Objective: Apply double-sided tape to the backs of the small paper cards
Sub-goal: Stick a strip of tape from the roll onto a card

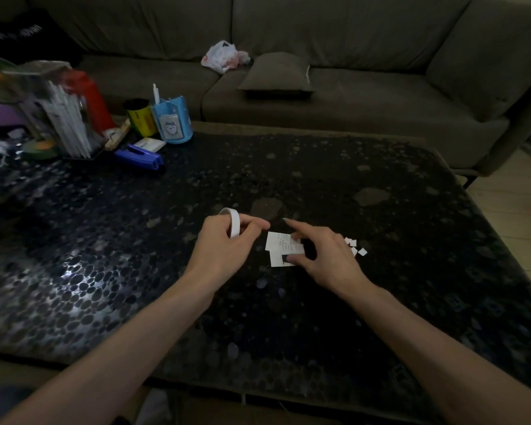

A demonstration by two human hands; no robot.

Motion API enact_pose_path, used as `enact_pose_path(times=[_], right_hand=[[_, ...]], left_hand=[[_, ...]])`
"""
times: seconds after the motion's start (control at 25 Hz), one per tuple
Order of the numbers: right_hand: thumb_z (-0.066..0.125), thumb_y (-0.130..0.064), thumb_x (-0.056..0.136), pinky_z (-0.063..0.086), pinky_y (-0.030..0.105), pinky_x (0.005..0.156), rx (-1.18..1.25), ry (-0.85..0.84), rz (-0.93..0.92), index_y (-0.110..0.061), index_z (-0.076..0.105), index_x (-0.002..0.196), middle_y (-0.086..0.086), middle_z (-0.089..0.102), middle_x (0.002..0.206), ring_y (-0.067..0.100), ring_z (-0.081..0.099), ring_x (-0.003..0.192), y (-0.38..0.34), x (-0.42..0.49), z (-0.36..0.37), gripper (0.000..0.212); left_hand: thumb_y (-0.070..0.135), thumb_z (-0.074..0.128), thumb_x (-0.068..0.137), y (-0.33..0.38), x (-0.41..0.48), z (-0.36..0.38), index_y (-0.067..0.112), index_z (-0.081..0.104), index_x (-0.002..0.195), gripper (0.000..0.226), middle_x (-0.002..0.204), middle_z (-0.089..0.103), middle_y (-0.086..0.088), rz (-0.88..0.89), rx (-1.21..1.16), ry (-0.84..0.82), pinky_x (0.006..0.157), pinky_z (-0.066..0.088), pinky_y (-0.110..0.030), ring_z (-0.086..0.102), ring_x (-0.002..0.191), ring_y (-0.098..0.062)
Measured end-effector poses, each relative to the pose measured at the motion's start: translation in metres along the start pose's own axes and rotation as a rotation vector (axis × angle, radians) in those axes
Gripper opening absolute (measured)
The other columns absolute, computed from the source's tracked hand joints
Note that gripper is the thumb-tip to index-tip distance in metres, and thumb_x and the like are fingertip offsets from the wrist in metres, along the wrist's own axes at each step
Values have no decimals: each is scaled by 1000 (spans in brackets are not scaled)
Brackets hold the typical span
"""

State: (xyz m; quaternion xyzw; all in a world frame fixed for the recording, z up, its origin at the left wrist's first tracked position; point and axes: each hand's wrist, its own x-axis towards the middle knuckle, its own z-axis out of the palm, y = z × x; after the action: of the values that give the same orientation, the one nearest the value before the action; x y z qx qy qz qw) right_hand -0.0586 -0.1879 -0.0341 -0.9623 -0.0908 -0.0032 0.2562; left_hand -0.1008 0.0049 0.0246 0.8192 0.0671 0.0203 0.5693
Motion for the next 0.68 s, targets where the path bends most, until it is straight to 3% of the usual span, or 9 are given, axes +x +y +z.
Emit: enact_pose_path(times=[0.24, 0.52, 0.68], right_hand=[[78, -33, 91, 33, 37, 114, -96, 12, -39, -45, 35, 156, -17, 66, 125, 12, 45, 133, -6, 7, 5, 79], [77, -32, 93, 28, 37, 114, -83, -143, -57, -44, 25, 161, -12, 58, 137, 16, 40, 134, -8, 11, -6, 86], [78, -30, 92, 27, 36, 110, -65, -192, -48, -47, 26, 160, -13, 57, 127, 17, 40, 130, -7, 19, -5, 87]], left_hand=[[28, 64, 101, -8, 1, -19, 28, 82, 98, 18, 101, 74, 7, -14, -15, 16, 70, 42, -19, 60, 79, -2], [29, 65, 101, -13, 1, -25, 31, 82, 97, 18, 107, 72, 10, -21, 2, -12, 69, 43, -16, 63, 78, 5], [29, 65, 101, -16, 2, -25, 32, 82, 95, 19, 105, 73, 8, -15, 19, -11, 61, 42, -10, 61, 73, 10]])
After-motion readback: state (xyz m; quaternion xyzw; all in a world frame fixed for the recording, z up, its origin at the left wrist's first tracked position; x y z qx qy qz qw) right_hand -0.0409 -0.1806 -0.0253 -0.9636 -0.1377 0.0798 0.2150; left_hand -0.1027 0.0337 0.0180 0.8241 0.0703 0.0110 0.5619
